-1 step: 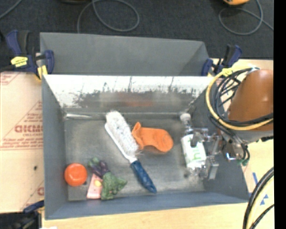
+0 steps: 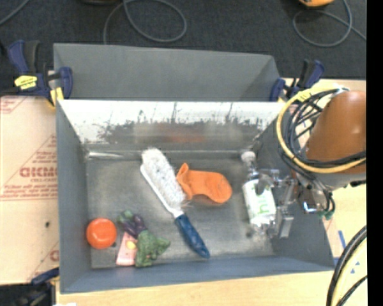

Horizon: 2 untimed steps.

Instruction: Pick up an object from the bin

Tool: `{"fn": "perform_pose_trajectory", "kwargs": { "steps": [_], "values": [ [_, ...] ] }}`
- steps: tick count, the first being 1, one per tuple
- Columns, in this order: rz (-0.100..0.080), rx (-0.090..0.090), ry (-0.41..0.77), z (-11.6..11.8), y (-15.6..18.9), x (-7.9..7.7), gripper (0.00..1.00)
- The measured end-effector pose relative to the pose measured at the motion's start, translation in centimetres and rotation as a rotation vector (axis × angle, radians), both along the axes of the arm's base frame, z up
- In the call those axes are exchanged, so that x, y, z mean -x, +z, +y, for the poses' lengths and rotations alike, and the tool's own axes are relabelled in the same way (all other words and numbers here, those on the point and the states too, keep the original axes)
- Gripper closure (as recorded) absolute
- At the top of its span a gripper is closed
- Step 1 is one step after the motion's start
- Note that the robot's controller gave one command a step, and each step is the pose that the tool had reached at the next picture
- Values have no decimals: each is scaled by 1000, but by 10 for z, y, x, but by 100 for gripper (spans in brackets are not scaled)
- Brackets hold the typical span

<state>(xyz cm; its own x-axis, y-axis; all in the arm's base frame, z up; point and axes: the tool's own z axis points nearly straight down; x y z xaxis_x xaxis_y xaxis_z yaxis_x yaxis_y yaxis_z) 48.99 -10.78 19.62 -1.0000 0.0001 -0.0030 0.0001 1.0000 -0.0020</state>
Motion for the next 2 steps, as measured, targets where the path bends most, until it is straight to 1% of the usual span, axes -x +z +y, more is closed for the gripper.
{"fn": "perform_pose_trajectory", "kwargs": {
  "steps": [1,2],
  "values": [
    [0,0,-43,6,-5,-5,0],
    [-4,-2,-227,48,-30,-72,0]
  ]
}}
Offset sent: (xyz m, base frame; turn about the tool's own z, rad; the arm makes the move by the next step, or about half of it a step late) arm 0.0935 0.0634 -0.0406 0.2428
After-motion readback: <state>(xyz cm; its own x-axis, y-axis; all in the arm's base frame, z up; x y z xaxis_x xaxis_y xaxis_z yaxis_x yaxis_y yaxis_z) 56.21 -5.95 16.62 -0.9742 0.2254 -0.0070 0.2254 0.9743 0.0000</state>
